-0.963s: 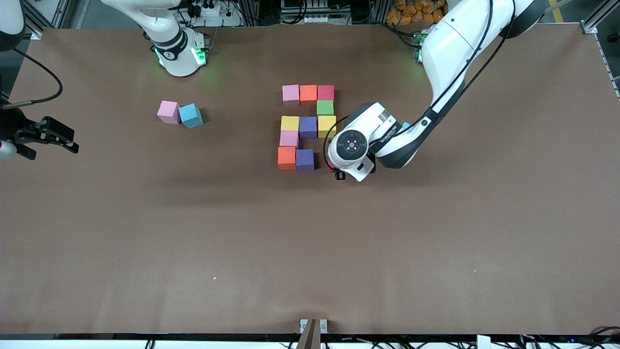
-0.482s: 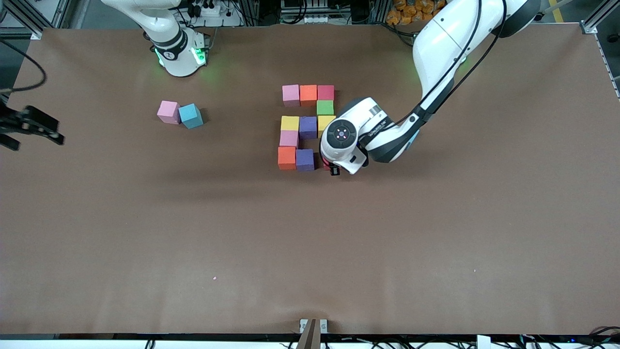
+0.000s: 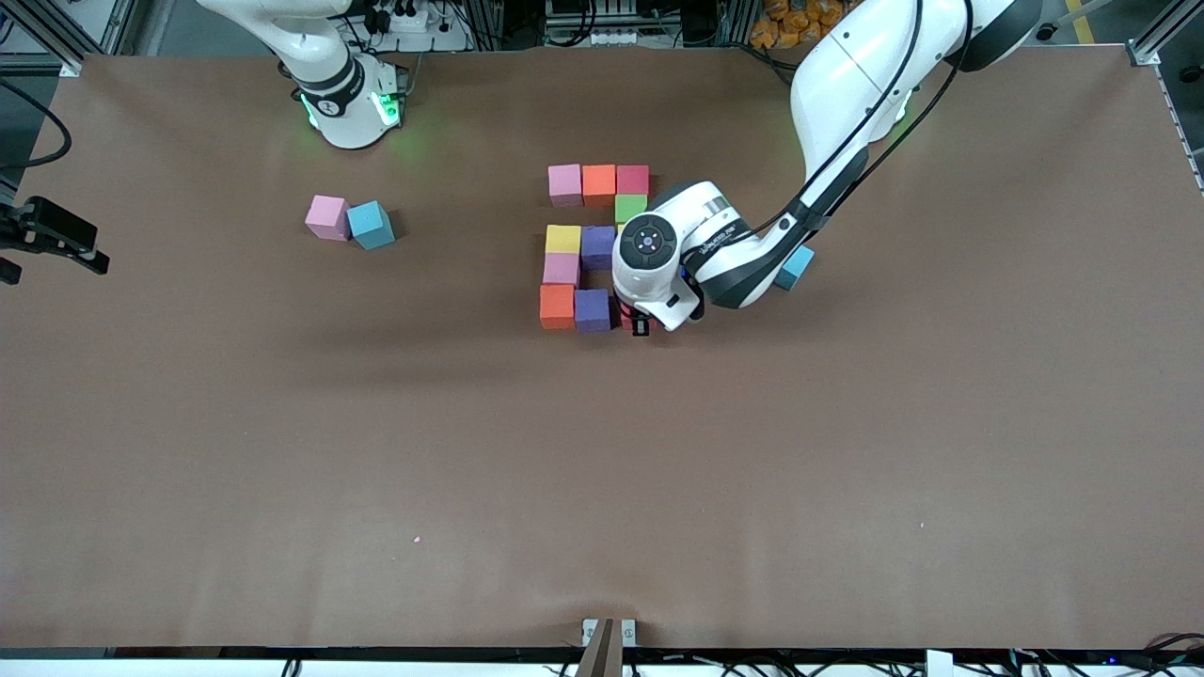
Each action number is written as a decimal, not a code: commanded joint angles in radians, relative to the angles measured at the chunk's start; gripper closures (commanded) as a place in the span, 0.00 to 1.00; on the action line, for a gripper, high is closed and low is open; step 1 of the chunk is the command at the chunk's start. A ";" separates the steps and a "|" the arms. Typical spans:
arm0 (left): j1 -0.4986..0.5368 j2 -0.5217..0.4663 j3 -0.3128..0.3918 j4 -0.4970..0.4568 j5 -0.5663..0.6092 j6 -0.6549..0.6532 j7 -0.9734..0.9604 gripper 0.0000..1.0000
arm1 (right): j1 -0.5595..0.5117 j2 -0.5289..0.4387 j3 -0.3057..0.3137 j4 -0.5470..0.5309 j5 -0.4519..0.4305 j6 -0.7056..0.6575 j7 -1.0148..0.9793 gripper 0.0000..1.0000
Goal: Form number 2 with 11 blocks
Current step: 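Lower the pink cube beside the purple cube with the left gripper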
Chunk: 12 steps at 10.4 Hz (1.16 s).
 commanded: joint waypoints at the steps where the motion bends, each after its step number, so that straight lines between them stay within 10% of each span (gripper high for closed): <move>1: -0.006 -0.009 0.004 -0.013 0.034 0.031 -0.013 0.38 | 0.002 0.005 0.004 0.018 -0.013 -0.009 0.006 0.00; 12: -0.020 -0.001 0.002 -0.012 0.038 0.054 -0.007 0.31 | -0.001 0.005 0.004 0.013 -0.010 -0.016 0.000 0.00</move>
